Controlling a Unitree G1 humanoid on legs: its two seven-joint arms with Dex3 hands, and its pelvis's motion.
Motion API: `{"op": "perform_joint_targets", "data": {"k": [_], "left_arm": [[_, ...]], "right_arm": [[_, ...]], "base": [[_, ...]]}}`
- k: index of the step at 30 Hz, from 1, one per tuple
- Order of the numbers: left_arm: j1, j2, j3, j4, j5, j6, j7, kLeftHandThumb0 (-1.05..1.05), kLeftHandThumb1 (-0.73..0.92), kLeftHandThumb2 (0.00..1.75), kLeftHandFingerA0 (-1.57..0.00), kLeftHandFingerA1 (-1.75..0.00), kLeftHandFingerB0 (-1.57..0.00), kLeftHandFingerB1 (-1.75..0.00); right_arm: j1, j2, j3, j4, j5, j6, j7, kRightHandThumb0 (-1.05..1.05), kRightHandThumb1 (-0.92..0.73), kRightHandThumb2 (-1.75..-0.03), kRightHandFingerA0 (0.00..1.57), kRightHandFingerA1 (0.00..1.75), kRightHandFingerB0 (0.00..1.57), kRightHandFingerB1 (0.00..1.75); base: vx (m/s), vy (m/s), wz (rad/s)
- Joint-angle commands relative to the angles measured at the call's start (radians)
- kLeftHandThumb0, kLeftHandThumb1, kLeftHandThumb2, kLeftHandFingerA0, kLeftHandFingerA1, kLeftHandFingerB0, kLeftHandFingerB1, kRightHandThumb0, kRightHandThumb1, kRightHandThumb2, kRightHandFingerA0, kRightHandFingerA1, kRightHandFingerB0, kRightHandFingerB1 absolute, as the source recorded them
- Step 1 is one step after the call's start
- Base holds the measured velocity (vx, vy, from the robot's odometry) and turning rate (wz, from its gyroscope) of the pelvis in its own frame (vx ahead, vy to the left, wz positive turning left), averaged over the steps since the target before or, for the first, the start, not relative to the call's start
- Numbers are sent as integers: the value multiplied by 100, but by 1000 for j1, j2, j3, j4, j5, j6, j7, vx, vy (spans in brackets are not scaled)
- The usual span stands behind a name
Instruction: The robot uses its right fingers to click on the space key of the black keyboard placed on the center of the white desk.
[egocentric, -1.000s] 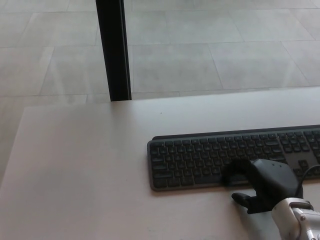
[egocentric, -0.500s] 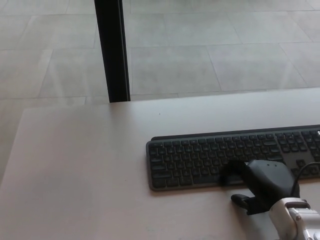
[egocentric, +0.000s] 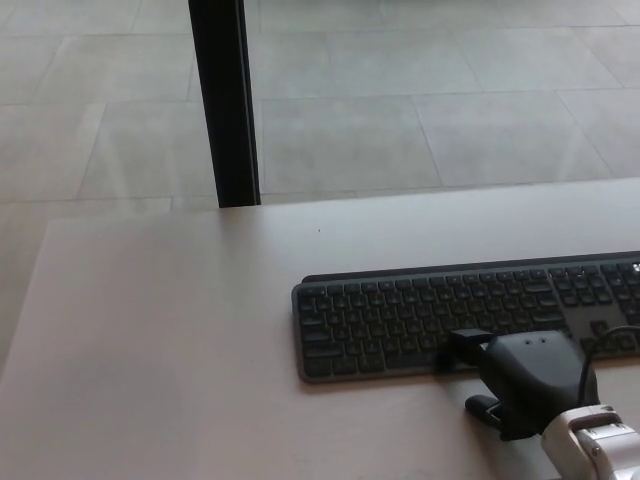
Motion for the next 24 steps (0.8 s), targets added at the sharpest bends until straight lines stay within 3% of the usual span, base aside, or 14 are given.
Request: {"op": "perform_joint_targets", "data": {"k": [1, 5, 14, 17, 18, 20, 21, 22, 24], "left_arm": [[0, 20, 0, -4, -7, -22, 7, -55, 77, 63, -72, -68, -61, -55], [2, 20, -6, -2, -1, -23, 3, -55, 78, 63, -73, -69, -61, -55], [5, 18, -1, -2, -16, -30, -7, -54, 79, 63, -70, -70, -58, -56], [9, 21, -9, 3, -5, -36, -6, -56, 79, 63, -71, -68, -59, -55], [9, 21, -9, 3, -5, -36, -4, -56, 78, 63, -72, -69, -61, -56], [9, 21, -8, 3, -6, -36, -1, -56, 78, 63, -72, -69, -61, -56], [9, 21, -11, 2, -2, -34, 4, -57, 79, 63, -73, -69, -61, -55], [9, 21, -10, 0, -4, -31, 6, -56, 79, 63, -73, -70, -61, -56], [10, 20, -8, -2, -7, -28, 7, -56, 79, 63, -73, -70, -61, -56]], "right_arm": [[19, -35, 38, 85, -58, 22, 42, -34, -58, -64, 84, 152, 64, 48], [22, -41, 35, 81, -54, 15, 35, -34, -59, -59, 85, 148, 66, 47], [-1, -46, 9, 53, -30, -8, 35, -36, -58, -67, 87, 153, 66, 48], [2, -37, -57, -7, 36, -2, 77, -34, -56, -64, 90, 150, 66, 50], [3, -29, -93, -32, 75, 6, 107, -34, -59, -57, 88, 137, 67, 46], [4, -16, -149, -70, 133, 17, 156, -34, -59, -57, 88, 137, 67, 46], [-6, 10, -220, -102, 215, 24, 170, -31, -54, -58, 95, 141, 71, 49], [-21, 31, -283, -143, 285, 48, 197, -34, -58, -58, 84, 156, 72, 49], [-33, 48, -338, -186, 335, 79, 235, -34, -58, -58, 84, 156, 72, 49]], "base": [[0, 0, 0], [0, 0, 0], [0, 0, 0], [0, 0, 0], [0, 0, 0], [0, 0, 0], [0, 0, 0], [0, 0, 0], [0, 0, 0]]}}
